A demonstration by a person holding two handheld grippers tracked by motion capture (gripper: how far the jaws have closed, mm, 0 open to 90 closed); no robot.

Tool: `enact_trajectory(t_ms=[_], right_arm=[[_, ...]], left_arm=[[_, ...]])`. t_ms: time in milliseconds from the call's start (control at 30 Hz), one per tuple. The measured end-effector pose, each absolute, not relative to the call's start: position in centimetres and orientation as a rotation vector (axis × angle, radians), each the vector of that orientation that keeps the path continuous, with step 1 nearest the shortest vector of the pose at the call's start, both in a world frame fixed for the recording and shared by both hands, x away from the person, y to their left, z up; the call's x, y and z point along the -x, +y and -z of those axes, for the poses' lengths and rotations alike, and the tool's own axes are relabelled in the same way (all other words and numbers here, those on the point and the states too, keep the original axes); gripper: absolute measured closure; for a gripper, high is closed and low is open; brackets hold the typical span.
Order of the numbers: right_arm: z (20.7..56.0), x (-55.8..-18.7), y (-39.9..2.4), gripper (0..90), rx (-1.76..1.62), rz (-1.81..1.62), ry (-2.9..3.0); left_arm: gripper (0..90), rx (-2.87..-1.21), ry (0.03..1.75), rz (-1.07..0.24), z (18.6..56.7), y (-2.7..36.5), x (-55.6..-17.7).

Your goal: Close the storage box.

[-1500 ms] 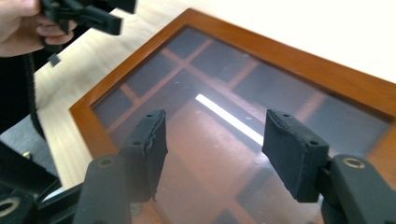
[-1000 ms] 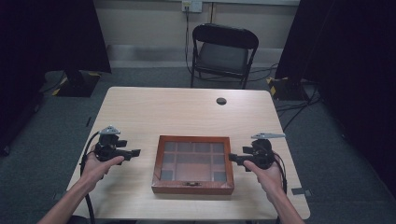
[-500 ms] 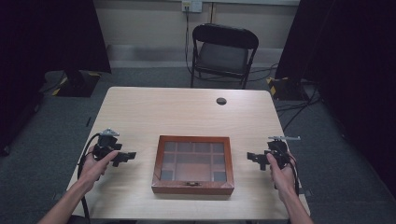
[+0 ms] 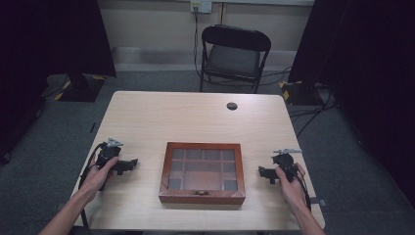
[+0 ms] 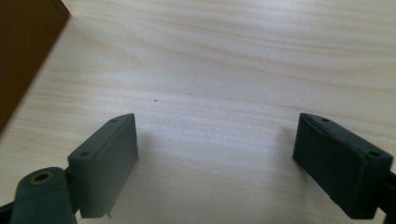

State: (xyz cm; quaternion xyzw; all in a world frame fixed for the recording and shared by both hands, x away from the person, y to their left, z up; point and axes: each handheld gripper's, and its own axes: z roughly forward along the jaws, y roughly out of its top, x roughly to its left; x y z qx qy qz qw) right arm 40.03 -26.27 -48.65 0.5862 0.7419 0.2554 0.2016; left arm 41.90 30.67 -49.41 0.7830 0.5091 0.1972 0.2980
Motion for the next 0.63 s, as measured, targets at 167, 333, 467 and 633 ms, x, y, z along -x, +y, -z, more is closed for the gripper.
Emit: enact_trajectory(t_ms=[167, 333, 467, 633], right_arm=[[49.2, -39.8, -25.8, 4.0, -1.604, -0.737, 2.056], [50.0, -39.5, -25.4, 0.0, -1.557, -0.802, 2.009], [50.1, -39.5, -25.3, 0.0, -1.542, -0.823, 2.001], [50.1, -39.5, -25.3, 0.0, -1.543, -0.822, 2.000]], left_arm=[[0.0, -2.046, 1.315, -0.533, 50.2, 30.4, -41.5], [0.0, -2.033, 1.300, -0.536, 50.3, 30.4, -41.4], [0.0, -2.033, 1.300, -0.536, 50.3, 30.4, -41.4], [0.0, -2.033, 1.299, -0.536, 50.3, 30.4, -41.4]])
